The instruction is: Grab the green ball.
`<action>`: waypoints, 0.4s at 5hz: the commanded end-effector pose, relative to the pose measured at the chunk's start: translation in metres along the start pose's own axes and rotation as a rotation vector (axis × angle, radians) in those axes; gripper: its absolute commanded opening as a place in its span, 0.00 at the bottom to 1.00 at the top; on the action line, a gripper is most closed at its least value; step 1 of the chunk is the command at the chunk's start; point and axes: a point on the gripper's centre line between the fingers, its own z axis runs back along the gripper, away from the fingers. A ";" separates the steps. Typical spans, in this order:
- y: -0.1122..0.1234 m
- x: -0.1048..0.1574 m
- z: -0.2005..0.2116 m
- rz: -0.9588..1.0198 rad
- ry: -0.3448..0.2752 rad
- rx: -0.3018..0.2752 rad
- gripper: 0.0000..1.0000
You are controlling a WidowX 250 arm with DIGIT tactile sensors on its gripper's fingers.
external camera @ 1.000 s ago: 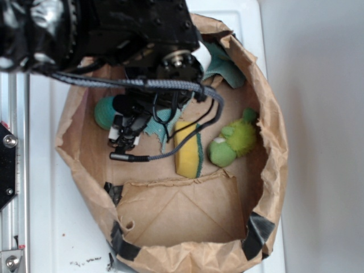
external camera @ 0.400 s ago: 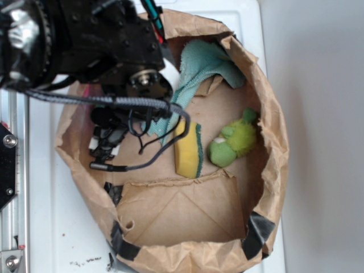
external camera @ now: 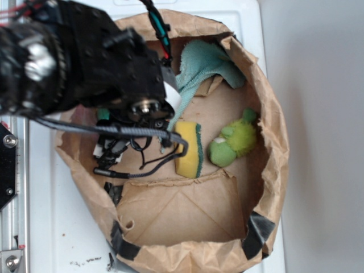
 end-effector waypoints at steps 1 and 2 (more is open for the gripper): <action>-0.011 0.005 -0.017 -0.040 0.018 0.066 0.54; -0.013 0.001 -0.013 -0.037 0.002 0.076 0.00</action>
